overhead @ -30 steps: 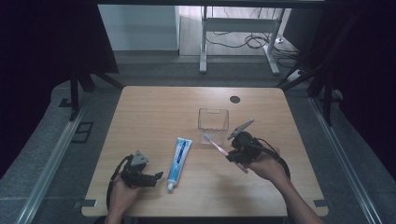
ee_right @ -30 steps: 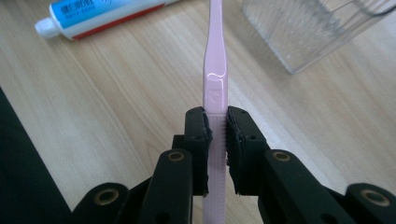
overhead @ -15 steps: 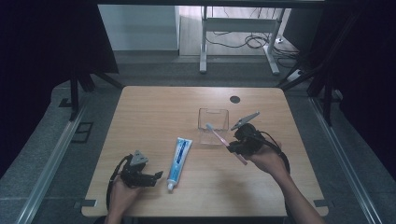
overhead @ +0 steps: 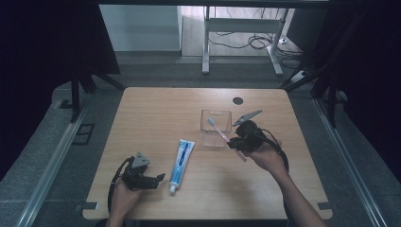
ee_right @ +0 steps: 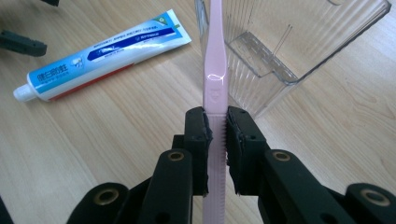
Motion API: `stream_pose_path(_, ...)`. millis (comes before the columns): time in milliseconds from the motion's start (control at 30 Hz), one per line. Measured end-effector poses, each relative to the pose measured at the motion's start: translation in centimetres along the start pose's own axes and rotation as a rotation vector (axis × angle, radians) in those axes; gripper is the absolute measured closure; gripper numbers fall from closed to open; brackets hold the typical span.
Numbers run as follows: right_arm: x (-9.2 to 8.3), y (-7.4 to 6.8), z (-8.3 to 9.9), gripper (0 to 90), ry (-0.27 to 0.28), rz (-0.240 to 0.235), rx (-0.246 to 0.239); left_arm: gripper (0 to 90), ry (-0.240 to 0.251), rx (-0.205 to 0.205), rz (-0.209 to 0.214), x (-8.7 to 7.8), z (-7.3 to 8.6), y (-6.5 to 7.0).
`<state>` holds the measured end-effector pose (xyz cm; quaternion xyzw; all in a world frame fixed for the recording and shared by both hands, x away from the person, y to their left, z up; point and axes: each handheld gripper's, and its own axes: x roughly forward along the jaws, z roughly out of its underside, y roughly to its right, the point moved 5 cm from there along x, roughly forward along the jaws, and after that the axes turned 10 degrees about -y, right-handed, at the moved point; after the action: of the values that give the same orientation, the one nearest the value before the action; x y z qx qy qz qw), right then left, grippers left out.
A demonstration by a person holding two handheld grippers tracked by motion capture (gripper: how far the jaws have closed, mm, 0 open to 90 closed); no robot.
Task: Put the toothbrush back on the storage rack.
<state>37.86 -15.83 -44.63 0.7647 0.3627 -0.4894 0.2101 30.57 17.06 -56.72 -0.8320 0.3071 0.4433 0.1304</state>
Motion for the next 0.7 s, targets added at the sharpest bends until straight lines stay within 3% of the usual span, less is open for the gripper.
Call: stream_pose_path(700, 0.8, 1.3, -2.2, 79.2, 0.086, 0.011, 0.041, 13.8, -0.004, 0.009, -0.002, 0.0, 0.0, 0.0)
